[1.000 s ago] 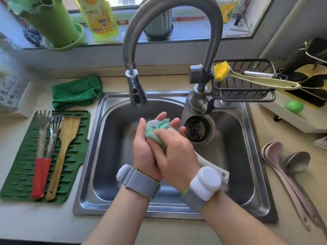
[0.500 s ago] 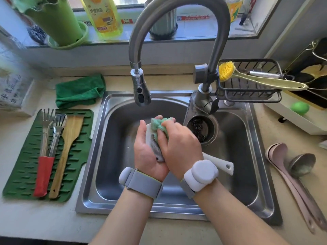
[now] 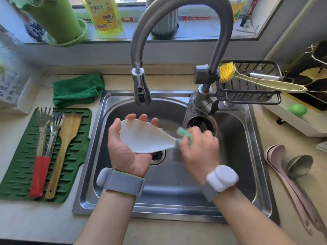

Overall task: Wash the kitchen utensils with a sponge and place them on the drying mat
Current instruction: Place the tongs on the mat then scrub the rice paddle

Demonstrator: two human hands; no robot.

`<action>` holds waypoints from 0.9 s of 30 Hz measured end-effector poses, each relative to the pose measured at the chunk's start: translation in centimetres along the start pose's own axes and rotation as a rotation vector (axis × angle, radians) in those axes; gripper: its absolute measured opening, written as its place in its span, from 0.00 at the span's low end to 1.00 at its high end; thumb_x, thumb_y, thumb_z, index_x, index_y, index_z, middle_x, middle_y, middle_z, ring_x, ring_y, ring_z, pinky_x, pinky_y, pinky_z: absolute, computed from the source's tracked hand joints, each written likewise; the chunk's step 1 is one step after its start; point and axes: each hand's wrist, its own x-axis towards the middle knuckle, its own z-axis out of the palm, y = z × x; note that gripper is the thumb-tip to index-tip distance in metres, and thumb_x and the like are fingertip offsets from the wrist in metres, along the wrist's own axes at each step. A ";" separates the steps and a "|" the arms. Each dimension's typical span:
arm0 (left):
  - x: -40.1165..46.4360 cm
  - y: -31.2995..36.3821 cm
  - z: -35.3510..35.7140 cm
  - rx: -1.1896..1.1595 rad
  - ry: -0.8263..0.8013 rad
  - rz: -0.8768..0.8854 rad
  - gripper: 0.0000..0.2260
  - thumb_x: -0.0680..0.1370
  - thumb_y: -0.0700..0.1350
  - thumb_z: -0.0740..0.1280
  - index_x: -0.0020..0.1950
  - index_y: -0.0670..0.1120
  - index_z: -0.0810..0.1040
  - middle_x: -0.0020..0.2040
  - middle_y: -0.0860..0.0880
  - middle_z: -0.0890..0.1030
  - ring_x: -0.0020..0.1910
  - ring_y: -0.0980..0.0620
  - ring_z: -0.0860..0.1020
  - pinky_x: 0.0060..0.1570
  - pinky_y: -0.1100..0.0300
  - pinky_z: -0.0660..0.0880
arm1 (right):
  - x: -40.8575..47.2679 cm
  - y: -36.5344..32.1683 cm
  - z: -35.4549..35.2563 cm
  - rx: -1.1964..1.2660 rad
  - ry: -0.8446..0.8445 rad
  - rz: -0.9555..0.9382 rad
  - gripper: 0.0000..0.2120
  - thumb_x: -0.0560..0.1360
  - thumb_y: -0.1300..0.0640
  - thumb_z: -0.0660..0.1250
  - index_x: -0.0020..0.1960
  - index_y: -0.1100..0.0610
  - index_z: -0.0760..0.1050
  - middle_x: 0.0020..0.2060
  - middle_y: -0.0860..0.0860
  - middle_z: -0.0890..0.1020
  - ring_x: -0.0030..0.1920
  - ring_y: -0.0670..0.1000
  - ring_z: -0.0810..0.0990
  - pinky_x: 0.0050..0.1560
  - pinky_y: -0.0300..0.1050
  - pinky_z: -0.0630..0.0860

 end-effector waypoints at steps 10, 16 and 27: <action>0.0 0.1 -1.1 -0.027 0.013 0.022 0.14 0.77 0.57 0.58 0.44 0.49 0.76 0.45 0.48 0.78 0.51 0.40 0.79 0.63 0.41 0.70 | 0.1 0.0 0.9 -0.075 -0.030 -0.056 0.14 0.74 0.50 0.53 0.43 0.57 0.72 0.38 0.55 0.78 0.39 0.61 0.74 0.39 0.52 0.66; 0.4 -0.3 -0.7 -0.068 0.048 0.056 0.14 0.77 0.56 0.58 0.45 0.48 0.76 0.45 0.48 0.77 0.51 0.40 0.78 0.58 0.44 0.73 | -1.7 -3.3 2.4 0.115 0.023 -0.056 0.11 0.76 0.50 0.54 0.45 0.54 0.70 0.39 0.53 0.78 0.40 0.58 0.72 0.41 0.52 0.64; 0.4 0.3 -1.9 -0.035 0.032 0.081 0.15 0.77 0.57 0.57 0.45 0.49 0.76 0.45 0.49 0.77 0.50 0.42 0.79 0.61 0.39 0.71 | -1.5 -2.1 3.2 0.162 0.032 -0.068 0.13 0.75 0.49 0.53 0.45 0.55 0.72 0.39 0.53 0.79 0.42 0.57 0.70 0.43 0.52 0.63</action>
